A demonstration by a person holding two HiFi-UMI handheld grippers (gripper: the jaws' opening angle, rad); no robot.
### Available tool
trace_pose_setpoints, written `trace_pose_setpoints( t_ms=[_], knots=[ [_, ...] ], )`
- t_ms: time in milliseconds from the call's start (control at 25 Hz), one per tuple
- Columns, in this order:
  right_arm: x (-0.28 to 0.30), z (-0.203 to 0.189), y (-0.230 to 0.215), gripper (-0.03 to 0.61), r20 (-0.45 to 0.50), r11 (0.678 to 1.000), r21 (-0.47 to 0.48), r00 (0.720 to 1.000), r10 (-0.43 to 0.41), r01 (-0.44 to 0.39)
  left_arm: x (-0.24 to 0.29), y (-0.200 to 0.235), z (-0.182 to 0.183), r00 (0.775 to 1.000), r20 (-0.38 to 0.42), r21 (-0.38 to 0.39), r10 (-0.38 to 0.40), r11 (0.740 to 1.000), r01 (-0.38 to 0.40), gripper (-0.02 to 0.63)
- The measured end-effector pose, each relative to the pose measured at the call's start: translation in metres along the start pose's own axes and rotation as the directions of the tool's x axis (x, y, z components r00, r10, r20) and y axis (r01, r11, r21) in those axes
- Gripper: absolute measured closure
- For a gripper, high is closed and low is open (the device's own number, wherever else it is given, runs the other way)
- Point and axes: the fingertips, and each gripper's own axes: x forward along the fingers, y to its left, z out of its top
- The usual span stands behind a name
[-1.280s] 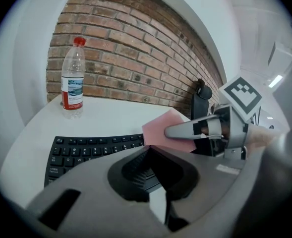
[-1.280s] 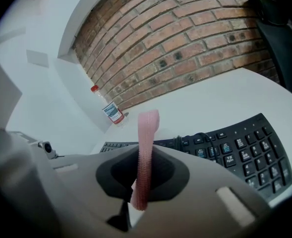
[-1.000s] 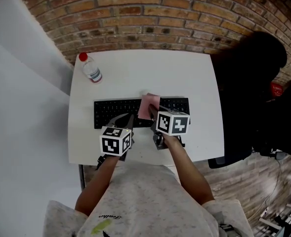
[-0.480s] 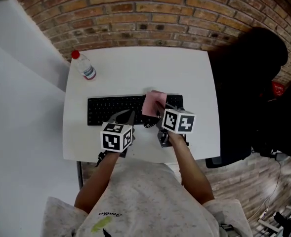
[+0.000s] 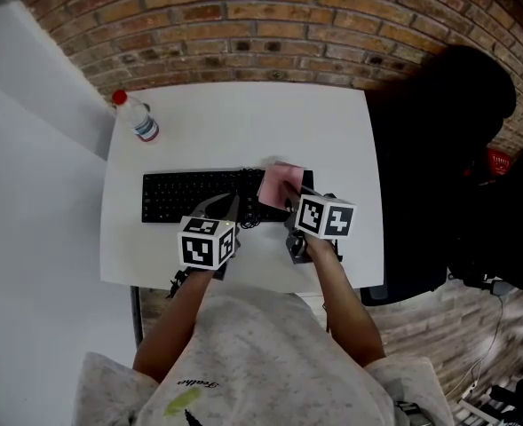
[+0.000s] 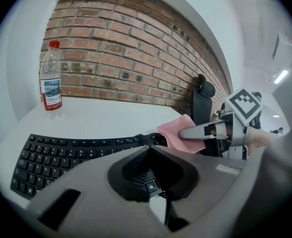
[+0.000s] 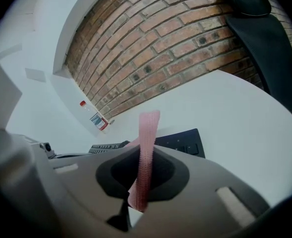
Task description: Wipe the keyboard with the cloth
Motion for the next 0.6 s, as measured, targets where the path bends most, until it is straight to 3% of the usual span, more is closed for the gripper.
trace_pose_setpoints(
  t_ms=[600],
  knots=[
    [-0.028, 0.011, -0.047, 0.554, 0.0, 0.999, -0.02, 0.999, -0.033, 0.033, 0.011, -0.023, -0.001, 1.0, 0.015, -0.019, 0.023, 1.0, -0.023, 0.618]
  ],
)
